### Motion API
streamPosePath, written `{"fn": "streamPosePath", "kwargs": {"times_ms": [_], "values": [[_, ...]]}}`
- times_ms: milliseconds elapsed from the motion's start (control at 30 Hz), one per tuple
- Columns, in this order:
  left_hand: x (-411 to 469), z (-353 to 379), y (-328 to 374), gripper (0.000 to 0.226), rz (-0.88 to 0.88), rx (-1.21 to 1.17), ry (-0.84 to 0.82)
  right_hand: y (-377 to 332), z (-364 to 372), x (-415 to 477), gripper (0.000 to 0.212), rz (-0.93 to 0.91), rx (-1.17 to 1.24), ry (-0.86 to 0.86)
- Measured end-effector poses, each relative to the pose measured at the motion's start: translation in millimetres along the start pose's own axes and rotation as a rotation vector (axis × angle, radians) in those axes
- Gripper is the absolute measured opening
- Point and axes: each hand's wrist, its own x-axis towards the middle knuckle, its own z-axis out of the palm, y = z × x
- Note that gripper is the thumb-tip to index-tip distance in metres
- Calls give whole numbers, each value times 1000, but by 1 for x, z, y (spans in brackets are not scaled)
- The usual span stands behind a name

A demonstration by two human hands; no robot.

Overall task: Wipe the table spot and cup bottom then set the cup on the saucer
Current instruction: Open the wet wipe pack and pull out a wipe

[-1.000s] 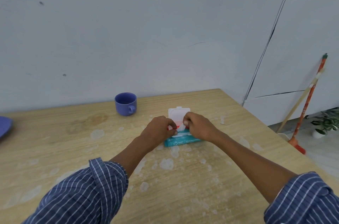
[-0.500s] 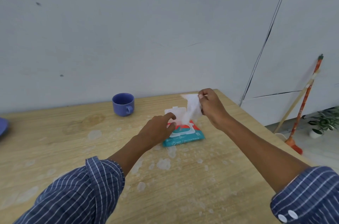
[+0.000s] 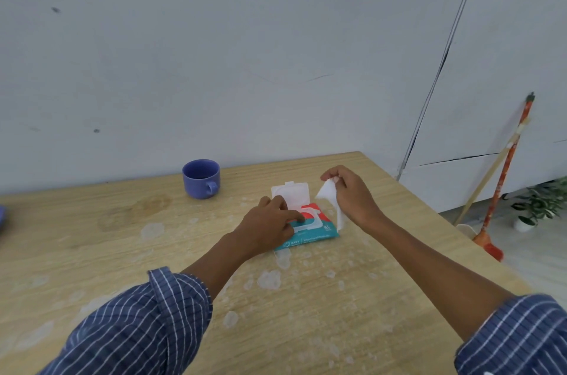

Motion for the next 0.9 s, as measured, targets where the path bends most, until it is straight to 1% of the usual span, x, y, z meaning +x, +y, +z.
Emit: {"fn": "streamPosePath", "kwargs": {"times_ms": [67,167,233,333,433,567,633,700,767,833,867,900], "values": [[1,2,0,44,-1,17,-10,-3,-2,3,38,-34,-18,12],[2,2,0,45,4,-1,-14,-5,7,6,38,-49,-184,-153],[2,-1,-3,43,-1,-71,16,-6,14,5,41,-48,-230,-257],[-4,-6,-12,37,-57,-213,51,-8,23,6,41,-67,-222,-319],[-11,-10,-20,46,-82,-281,-2,-5,30,7,34,-74,-272,-306],[-14,-12,-22,55,-178,-366,16,1,32,8,47,-52,-270,-305],[-14,-11,-20,55,-203,-375,9,0,30,9,39,-51,-289,-290],[-13,-9,-20,55,-227,-383,10,-1,26,11,30,-58,-297,-239],[-12,-9,-19,60,-257,-417,31,-2,18,12,32,-63,-281,-230],[-12,-9,-19,75,-259,-444,51,-1,9,9,37,-75,-273,-318],[-12,-10,-17,79,-236,-420,54,1,5,6,38,-80,-291,-385],[-13,-10,-16,76,-194,-360,53,2,2,3,38,-81,-325,-454]]}}
